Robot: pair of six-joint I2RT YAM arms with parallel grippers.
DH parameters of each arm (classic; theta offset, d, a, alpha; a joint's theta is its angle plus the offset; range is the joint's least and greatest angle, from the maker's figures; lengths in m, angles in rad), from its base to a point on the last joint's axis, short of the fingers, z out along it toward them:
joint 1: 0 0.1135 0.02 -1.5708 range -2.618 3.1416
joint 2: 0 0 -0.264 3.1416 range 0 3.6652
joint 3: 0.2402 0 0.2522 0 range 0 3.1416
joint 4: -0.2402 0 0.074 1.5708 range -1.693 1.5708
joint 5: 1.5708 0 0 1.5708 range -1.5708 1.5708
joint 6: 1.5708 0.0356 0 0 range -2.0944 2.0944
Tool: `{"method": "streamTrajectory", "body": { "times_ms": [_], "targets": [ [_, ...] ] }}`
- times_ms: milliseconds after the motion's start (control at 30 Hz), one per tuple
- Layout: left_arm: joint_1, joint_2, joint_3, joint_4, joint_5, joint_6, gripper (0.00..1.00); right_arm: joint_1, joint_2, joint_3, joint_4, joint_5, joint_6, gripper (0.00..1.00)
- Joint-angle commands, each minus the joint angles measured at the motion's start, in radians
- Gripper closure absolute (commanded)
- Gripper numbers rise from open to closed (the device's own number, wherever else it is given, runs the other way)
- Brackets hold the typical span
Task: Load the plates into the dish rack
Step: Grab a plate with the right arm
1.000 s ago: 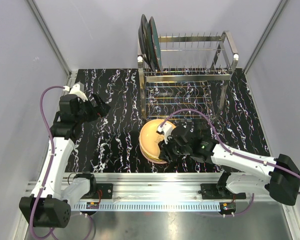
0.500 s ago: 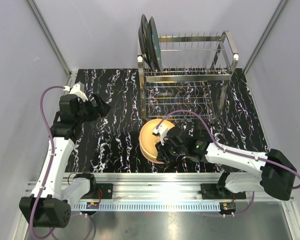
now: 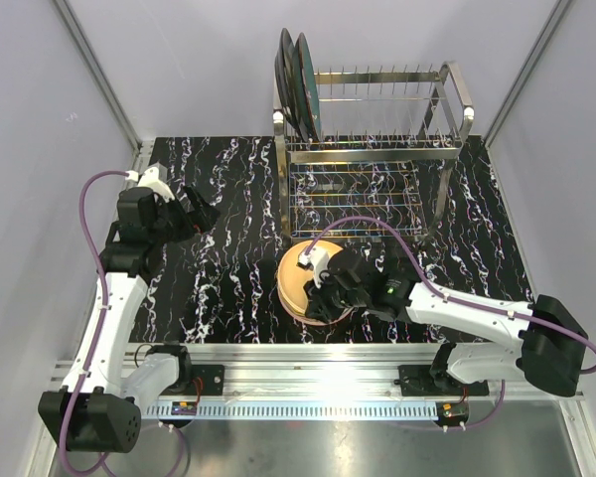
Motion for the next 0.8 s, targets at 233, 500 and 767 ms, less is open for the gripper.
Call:
{"method": "streamTrajectory", "body": {
  "times_ms": [233, 500, 767],
  "targets": [
    [0.006, 0.005, -0.01, 0.059, 0.027, -0.008, 0.01, 0.003, 0.024, 0.011, 0.063, -0.065, 0.046, 0.66],
    [0.006, 0.007, -0.011, 0.059, 0.031, -0.01, 0.01, 0.003, 0.029, 0.02, 0.065, -0.05, 0.046, 0.85],
    [0.007, 0.008, -0.011, 0.062, 0.032, -0.01, 0.01, 0.003, 0.007, 0.045, 0.051, -0.036, 0.049, 0.93]
  ]
}}
